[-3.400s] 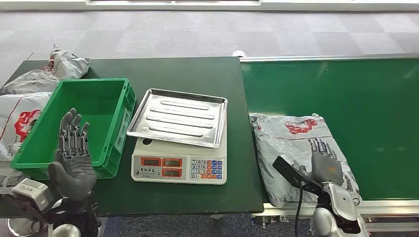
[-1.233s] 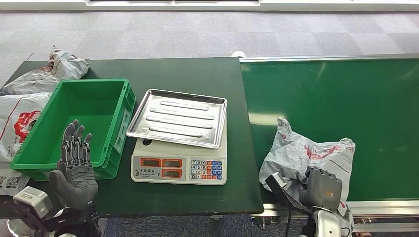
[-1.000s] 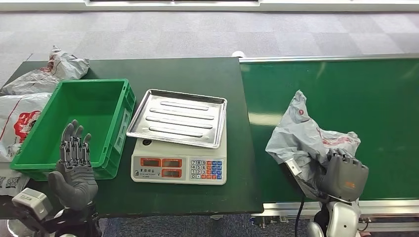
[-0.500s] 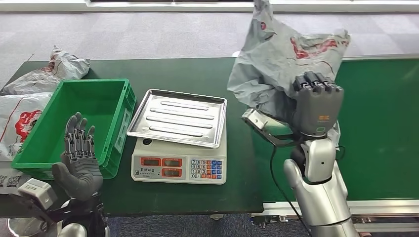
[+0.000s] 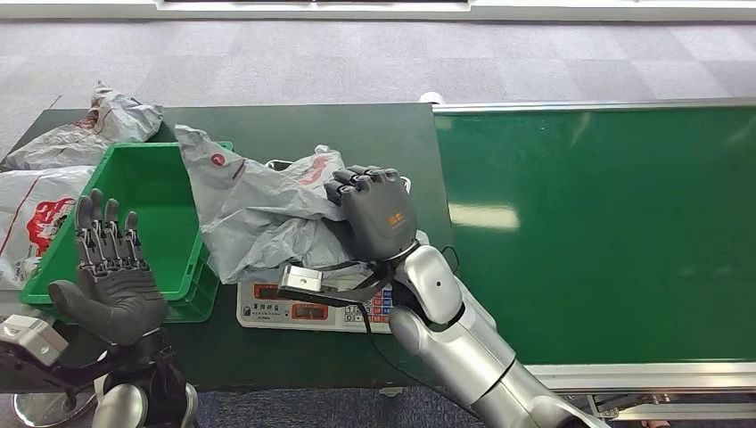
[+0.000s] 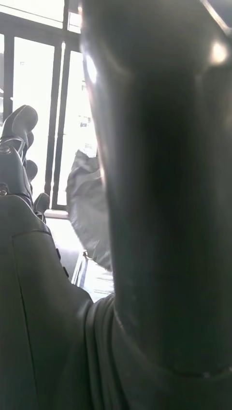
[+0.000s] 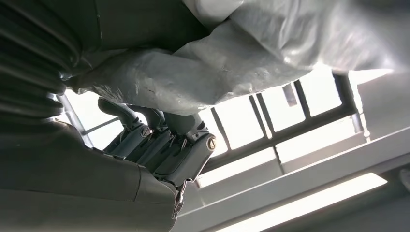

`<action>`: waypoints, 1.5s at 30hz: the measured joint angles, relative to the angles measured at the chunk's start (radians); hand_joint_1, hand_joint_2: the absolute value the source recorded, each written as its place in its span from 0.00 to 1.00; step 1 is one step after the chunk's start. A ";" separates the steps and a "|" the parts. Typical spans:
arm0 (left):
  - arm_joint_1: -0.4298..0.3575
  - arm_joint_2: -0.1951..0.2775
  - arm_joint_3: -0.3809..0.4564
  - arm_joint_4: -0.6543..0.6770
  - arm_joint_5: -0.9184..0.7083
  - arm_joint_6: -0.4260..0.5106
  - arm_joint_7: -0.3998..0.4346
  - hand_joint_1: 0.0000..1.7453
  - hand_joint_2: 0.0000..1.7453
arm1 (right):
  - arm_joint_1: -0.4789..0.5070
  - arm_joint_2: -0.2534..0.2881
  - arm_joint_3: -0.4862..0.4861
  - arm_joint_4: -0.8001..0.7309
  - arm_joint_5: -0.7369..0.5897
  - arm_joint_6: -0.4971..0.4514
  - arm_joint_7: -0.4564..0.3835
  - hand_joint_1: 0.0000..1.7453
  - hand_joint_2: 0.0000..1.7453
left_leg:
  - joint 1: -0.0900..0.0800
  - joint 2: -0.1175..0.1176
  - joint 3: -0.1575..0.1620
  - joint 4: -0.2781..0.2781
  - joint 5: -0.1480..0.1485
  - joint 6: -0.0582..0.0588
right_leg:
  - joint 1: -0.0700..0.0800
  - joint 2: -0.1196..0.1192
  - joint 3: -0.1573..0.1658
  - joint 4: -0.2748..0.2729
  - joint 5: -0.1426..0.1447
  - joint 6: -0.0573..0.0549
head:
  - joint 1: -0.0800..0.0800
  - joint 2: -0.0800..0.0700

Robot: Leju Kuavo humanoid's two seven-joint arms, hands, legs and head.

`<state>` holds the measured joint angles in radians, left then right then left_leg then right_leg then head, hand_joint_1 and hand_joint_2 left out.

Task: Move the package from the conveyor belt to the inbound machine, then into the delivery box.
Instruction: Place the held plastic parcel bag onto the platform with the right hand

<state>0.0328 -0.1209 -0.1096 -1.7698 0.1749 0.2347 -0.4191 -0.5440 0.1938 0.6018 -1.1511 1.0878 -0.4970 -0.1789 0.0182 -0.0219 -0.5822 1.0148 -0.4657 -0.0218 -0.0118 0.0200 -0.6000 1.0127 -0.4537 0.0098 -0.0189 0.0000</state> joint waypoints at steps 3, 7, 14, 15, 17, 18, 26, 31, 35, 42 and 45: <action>0.000 0.000 0.009 -0.003 0.002 0.002 0.000 0.00 0.00 | -0.010 0.015 0.021 0.043 -0.022 0.017 0.002 1.00 1.00 | 0.000 0.000 0.000 0.000 0.000 0.000 | 0.000 0.000 0.000 0.000 0.000 0.000 | 0.000 0.000; -0.001 0.000 0.012 -0.006 -0.014 0.003 0.003 0.00 0.00 | -0.017 0.026 0.034 0.118 -0.054 0.029 0.006 0.02 1.00 | 0.000 0.000 0.000 0.000 0.000 0.000 | 0.000 0.000 0.000 0.000 0.000 0.000 | 0.000 0.000; -0.002 -0.001 0.012 -0.007 -0.064 -0.005 0.022 0.00 0.00 | -0.019 0.030 0.037 0.205 0.023 0.018 0.054 0.00 1.00 | 0.000 0.000 0.000 0.000 0.000 0.000 | 0.000 0.000 -0.001 0.000 0.000 0.000 | 0.000 0.000; -0.002 -0.002 0.012 -0.007 -0.069 -0.007 0.025 0.00 0.00 | -0.019 0.029 0.037 0.207 0.054 0.019 0.071 0.00 1.00 | 0.000 0.000 0.000 0.000 0.000 0.000 | 0.000 0.000 -0.001 0.000 0.000 0.000 | 0.000 0.000; -0.002 -0.004 0.012 -0.008 -0.077 -0.014 0.029 0.00 0.00 | -0.020 0.028 0.037 0.211 0.112 0.019 0.102 0.00 1.00 | 0.000 0.000 0.000 0.000 0.000 0.000 | 0.000 0.000 -0.001 0.000 0.000 0.000 | 0.000 0.000; -0.002 -0.005 0.013 -0.008 -0.081 -0.017 0.031 0.00 0.00 | -0.020 0.027 0.037 0.213 0.133 0.019 0.114 0.00 1.00 | 0.000 0.000 0.000 0.000 0.000 0.000 | 0.000 0.000 -0.001 0.000 0.000 0.000 | 0.000 0.000; -0.002 -0.014 0.025 -0.011 -0.093 -0.026 0.045 0.00 0.00 | -0.028 0.024 0.037 0.221 0.294 0.013 0.228 0.00 0.00 | 0.000 0.001 0.000 0.000 0.000 0.000 | 0.000 0.000 -0.001 0.000 0.000 0.000 | 0.000 0.000; -0.001 -0.018 0.029 -0.012 -0.104 -0.034 0.053 0.00 0.00 | -0.026 0.021 0.032 0.205 0.349 0.019 0.266 0.00 0.00 | 0.000 0.001 0.000 0.000 0.000 0.000 | 0.000 0.000 -0.001 0.000 0.000 0.000 | 0.000 0.000; 0.003 -0.041 0.038 -0.009 -0.174 -0.027 0.075 0.00 0.00 | 0.061 -0.030 -0.060 -0.072 0.460 -0.126 0.338 0.00 0.00 | -0.001 0.000 0.000 0.001 -0.001 0.000 | -0.001 0.000 -0.001 0.000 0.000 0.000 | 0.000 0.000; 0.002 -0.051 0.038 -0.006 -0.180 -0.019 0.075 0.00 0.00 | 0.118 -0.050 -0.116 -0.219 0.461 -0.129 0.309 0.00 0.00 | -0.001 0.000 0.000 0.001 -0.001 -0.001 | -0.001 0.000 -0.002 0.000 0.000 0.000 | 0.000 0.000; 0.002 -0.053 0.038 -0.006 -0.181 -0.019 0.075 0.00 0.00 | 0.126 -0.053 -0.119 -0.241 0.461 -0.129 0.307 0.00 0.00 | -0.001 0.001 0.000 0.001 -0.001 -0.001 | -0.001 0.000 -0.002 0.000 0.000 0.000 | 0.000 0.000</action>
<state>0.0351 -0.1741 -0.0713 -1.7754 -0.0057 0.2161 -0.3441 -0.4183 0.1409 0.4828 -1.3922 1.5487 -0.6264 0.1283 0.0176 -0.0214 -0.5821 1.0153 -0.4665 -0.0228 -0.0124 0.0198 -0.6018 1.0124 -0.4535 0.0098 -0.0189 0.0000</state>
